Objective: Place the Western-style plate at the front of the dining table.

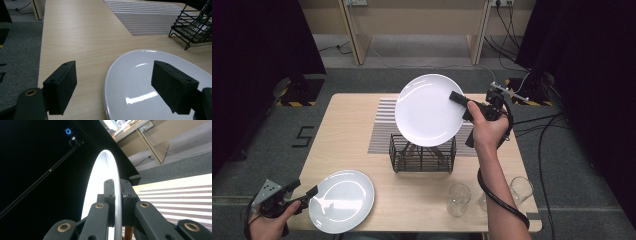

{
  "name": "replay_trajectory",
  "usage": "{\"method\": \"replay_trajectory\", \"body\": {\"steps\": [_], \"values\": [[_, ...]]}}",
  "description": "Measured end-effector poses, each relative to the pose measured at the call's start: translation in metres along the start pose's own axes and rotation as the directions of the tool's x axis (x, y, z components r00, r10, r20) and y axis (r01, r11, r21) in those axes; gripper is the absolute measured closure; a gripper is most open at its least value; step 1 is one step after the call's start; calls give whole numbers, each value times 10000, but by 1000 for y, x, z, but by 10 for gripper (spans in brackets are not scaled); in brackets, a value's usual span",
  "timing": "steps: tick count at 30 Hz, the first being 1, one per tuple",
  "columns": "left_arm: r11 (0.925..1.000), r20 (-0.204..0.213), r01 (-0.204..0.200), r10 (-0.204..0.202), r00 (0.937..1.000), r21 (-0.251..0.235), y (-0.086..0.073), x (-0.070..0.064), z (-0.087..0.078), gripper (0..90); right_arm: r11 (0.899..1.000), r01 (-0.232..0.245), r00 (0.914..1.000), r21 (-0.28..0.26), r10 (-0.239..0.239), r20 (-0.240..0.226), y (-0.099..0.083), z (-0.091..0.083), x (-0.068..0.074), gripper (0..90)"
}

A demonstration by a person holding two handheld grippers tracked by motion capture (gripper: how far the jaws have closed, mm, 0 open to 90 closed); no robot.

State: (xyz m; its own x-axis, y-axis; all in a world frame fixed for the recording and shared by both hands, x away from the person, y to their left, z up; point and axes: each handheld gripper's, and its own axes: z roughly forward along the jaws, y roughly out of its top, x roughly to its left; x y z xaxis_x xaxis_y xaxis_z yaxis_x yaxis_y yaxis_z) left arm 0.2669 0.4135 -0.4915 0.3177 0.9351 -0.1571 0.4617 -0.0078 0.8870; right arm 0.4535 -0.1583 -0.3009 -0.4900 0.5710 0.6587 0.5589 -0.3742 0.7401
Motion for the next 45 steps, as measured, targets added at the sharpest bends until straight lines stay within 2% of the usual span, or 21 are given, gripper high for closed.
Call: {"method": "replay_trajectory", "body": {"steps": [15,34,45], "values": [[10000,-21,8,-8,10000,-38,0,1,0,198,9998,-95,9999,-201,97,97,10,2,-2,854],[10000,-26,16,-16,10000,-27,0,1,0,198,9971,-506,9984,-563,521,241,21,3,-9,854],[10000,-33,18,-18,10000,-27,-1,1,0,198,9950,-557,9975,-829,590,380,27,3,-13,854]]}}
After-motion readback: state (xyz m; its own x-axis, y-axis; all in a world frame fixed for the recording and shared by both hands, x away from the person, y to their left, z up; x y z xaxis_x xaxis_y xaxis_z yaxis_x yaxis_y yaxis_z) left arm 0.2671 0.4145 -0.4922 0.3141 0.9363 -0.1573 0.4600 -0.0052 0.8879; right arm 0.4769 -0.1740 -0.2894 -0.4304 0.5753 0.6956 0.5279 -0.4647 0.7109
